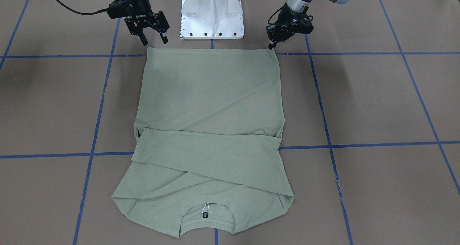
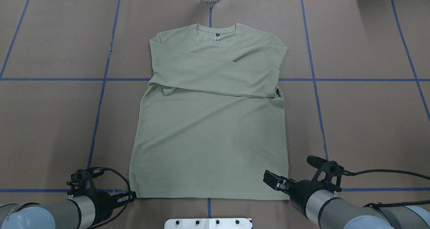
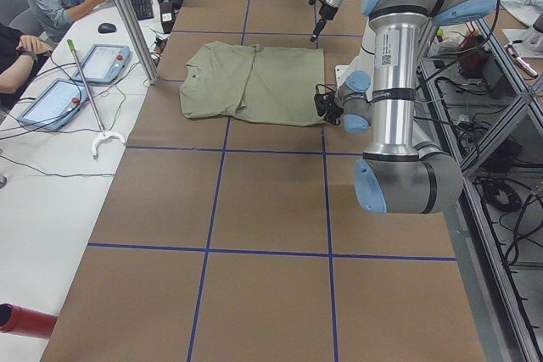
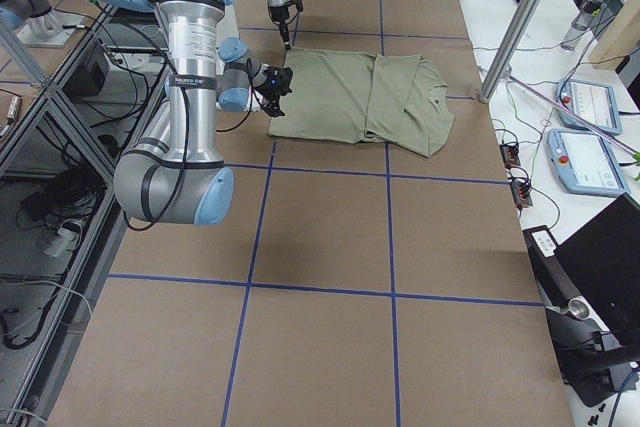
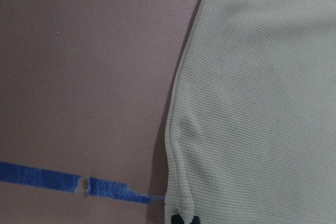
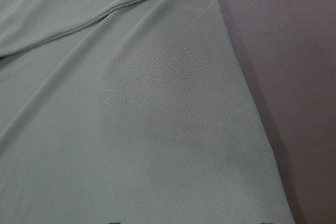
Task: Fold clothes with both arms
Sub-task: 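Grasp the hem corners nearest the robot with both grippers, then lift the hem with both grippers and carry it toward the collar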
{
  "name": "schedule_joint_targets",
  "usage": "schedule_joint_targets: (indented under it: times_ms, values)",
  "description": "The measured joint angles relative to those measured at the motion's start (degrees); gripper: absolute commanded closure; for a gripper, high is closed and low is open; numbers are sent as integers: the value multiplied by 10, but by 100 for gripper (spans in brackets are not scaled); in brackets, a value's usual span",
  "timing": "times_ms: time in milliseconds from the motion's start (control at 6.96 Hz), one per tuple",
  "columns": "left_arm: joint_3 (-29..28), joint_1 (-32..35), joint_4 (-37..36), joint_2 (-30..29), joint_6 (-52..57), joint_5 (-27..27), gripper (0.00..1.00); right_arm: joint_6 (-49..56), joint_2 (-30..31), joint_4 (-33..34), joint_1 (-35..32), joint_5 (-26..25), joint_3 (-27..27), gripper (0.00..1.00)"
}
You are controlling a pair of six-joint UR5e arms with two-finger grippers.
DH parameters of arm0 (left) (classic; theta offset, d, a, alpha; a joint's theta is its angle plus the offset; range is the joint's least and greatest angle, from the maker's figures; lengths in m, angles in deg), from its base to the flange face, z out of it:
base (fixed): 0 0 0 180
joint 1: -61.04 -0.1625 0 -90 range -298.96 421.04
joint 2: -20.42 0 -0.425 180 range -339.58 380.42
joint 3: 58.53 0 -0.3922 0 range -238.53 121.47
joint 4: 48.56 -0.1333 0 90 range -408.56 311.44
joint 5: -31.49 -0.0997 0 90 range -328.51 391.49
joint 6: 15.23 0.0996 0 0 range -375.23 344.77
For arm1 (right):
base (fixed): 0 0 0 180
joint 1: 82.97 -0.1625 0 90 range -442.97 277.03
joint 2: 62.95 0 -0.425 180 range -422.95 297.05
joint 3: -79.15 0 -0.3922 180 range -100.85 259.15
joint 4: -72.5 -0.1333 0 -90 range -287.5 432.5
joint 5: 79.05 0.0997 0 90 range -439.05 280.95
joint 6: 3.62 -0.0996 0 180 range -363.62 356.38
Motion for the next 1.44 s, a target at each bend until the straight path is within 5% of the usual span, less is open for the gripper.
schedule_joint_targets:
  times_ms: [575, 1437]
  values:
    - [21, 1, 0, -6, 0, 2, 100, -152, -25, 135, 43, -10, -12, 29]
    - [23, 1, 2, -7, -1, 4, 100, -159, -26, 143, 60, -29, -47, 29]
